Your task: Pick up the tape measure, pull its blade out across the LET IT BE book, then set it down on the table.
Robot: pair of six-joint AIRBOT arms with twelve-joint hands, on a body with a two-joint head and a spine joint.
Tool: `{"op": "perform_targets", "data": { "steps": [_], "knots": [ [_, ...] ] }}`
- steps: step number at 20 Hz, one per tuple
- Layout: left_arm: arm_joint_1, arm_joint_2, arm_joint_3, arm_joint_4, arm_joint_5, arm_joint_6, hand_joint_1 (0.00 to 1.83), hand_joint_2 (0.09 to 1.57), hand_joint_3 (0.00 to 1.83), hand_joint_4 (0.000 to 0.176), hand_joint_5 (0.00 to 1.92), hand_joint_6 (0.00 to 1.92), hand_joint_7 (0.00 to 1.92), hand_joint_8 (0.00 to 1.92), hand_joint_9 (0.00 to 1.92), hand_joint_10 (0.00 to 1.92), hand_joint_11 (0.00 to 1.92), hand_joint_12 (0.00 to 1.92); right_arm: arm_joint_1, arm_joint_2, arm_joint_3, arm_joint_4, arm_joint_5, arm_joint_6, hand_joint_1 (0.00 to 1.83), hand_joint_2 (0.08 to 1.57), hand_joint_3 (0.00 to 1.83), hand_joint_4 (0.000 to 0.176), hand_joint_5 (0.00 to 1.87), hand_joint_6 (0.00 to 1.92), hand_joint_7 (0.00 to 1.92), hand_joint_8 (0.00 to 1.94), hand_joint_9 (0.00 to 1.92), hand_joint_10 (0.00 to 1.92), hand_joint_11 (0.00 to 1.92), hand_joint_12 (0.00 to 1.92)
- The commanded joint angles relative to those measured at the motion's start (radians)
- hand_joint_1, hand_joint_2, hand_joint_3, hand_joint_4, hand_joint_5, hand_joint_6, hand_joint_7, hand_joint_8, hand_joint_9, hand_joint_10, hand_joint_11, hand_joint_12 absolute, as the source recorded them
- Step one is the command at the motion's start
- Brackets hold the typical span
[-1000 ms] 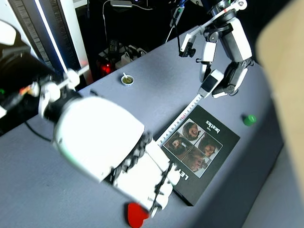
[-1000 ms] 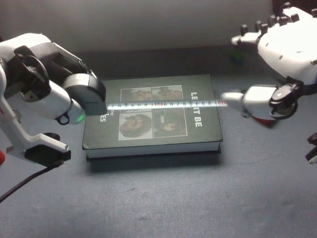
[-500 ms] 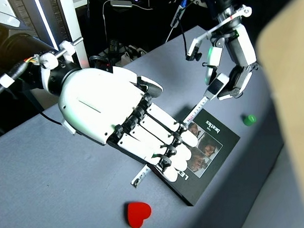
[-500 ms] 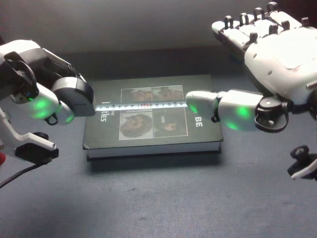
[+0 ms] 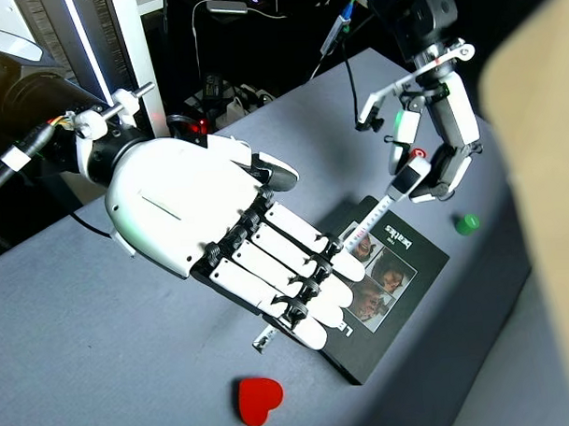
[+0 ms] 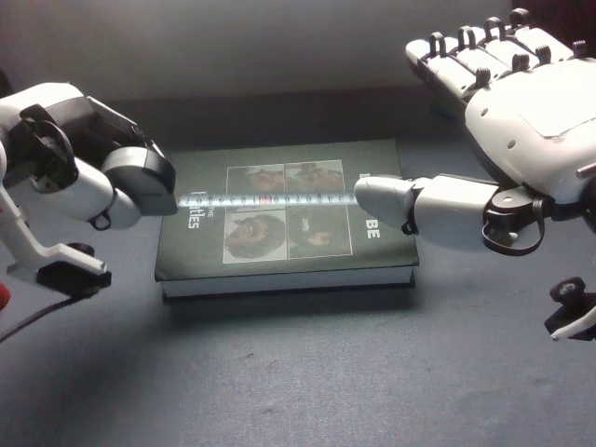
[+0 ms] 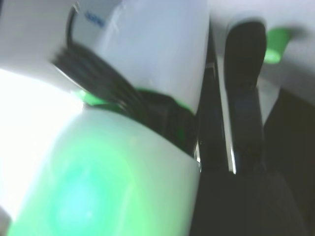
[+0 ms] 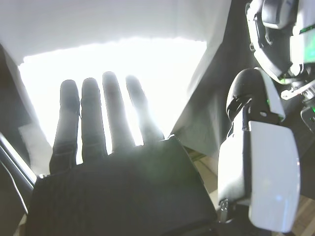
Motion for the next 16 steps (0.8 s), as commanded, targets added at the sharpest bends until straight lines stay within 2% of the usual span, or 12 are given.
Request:
{"op": "perform_targets", "data": {
  "steps": [1,5,8,10,12,16],
  "knots": [
    [-0.003,-0.004,0.008,0.035,-0.006,-0.014,1.49,1.08,0.0,0.0,0.89,0.95,1.06,0.67,1.02,0.95,0.91,1.45,0.005,0.001,-0.002,-0.087,-0.072,0.007,0.0,1.02,0.01,0.0,0.07,0.0,0.11,0.0,0.08,0.0,0.0,0.46],
    [0.03,-0.015,0.039,0.035,-0.013,-0.046,1.49,1.08,0.0,0.0,0.91,0.94,1.06,0.67,1.02,0.95,0.92,1.43,-0.004,0.0,-0.003,-0.088,-0.09,-0.001,0.0,1.02,0.0,0.0,0.07,0.0,0.12,0.0,0.09,0.0,0.0,0.5],
    [0.06,-0.023,0.059,0.071,-0.002,-0.096,1.49,1.08,0.0,0.0,0.92,0.94,1.04,0.69,1.03,0.94,0.92,1.43,-0.002,0.014,-0.013,-0.055,-0.073,-0.003,0.0,1.02,0.01,0.0,0.07,0.0,0.12,0.0,0.09,0.0,0.0,0.5],
    [0.076,-0.024,0.072,0.087,0.014,-0.116,1.49,1.08,0.0,0.0,0.91,0.94,1.04,0.69,1.03,0.94,0.92,1.43,0.006,0.044,-0.049,0.032,-0.023,-0.015,0.0,1.03,0.01,0.0,0.07,0.0,0.12,0.0,0.09,0.0,0.0,0.5],
    [0.085,-0.026,0.089,0.106,0.024,-0.135,1.49,1.08,0.0,0.0,0.9,0.94,1.04,0.69,1.03,0.94,0.91,1.44,0.001,0.071,-0.109,0.068,0.017,-0.015,0.0,1.03,0.01,0.0,0.07,0.0,0.12,0.0,0.09,0.0,0.0,0.5],
    [0.091,-0.031,0.109,0.106,0.025,-0.147,1.49,1.08,0.0,0.0,0.9,0.95,1.04,0.7,1.02,0.95,0.92,1.43,-0.031,0.068,-0.17,0.108,-0.019,-0.02,0.0,1.03,0.0,0.0,0.08,0.0,0.13,0.0,0.1,0.0,0.0,0.53]
  ]
}}
